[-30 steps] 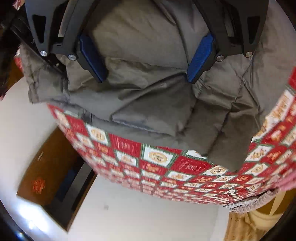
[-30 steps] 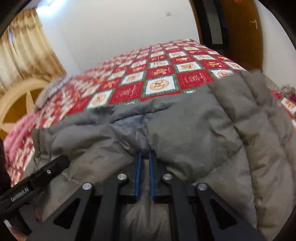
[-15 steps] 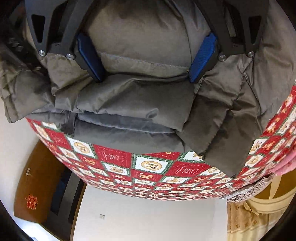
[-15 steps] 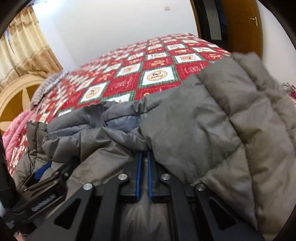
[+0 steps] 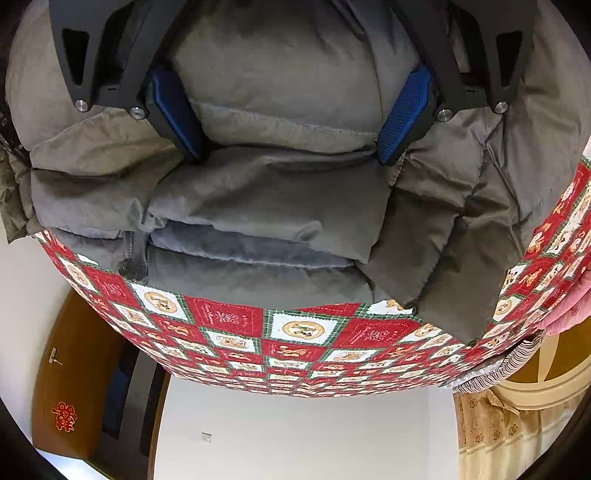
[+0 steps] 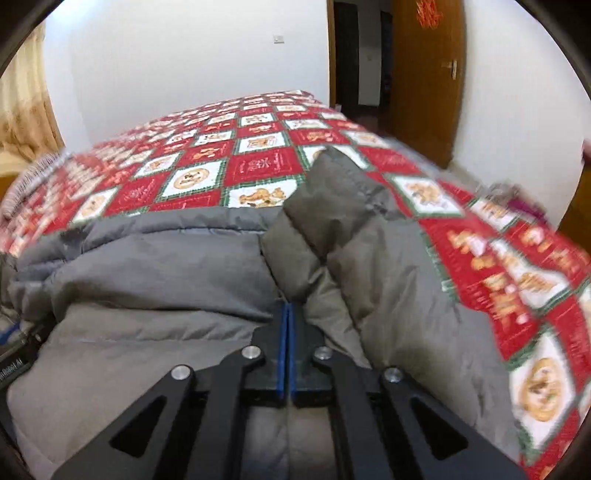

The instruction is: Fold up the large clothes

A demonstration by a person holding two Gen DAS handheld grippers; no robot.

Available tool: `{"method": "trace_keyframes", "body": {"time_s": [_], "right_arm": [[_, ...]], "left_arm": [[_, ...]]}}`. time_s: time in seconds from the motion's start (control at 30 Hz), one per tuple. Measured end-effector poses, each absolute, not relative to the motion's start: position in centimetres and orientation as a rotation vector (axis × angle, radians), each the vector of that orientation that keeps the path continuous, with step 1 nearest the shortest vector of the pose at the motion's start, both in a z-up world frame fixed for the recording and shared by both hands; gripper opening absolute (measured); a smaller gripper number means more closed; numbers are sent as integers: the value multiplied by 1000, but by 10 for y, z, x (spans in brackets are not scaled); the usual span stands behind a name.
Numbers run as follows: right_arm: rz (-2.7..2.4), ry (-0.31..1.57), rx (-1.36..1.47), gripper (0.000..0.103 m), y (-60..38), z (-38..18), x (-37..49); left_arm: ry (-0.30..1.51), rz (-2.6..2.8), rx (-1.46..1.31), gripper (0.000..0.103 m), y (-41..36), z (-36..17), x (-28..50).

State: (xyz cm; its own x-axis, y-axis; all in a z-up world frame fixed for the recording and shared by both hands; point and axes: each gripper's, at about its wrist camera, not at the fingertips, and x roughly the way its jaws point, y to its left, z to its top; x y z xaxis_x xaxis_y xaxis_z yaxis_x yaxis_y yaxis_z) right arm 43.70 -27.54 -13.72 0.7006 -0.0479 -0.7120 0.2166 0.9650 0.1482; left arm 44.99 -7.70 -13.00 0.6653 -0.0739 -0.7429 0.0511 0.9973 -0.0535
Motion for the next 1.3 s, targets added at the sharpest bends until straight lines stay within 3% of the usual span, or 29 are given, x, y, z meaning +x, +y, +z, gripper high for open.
{"method": "trace_keyframes", "body": {"time_s": [0.17, 0.47, 0.53, 0.67, 1.0, 1.3], "right_arm": [[-113, 778, 289, 0, -281, -138, 434], [-171, 857, 156, 0, -267, -122, 431], [-205, 761, 104, 14, -257, -98, 407], [-69, 688, 140, 15, -225, -73, 370], [62, 765, 40, 20, -145, -137, 376], [90, 767, 93, 19, -154, -136, 376]], "left_arm": [[844, -61, -15, 94, -79, -130, 450], [887, -89, 62, 94, -78, -114, 430], [853, -67, 99, 94, -70, -96, 411], [790, -45, 83, 94, -46, -67, 378], [748, 75, 121, 94, -3, -50, 340], [763, 35, -25, 94, 29, -64, 327]]}}
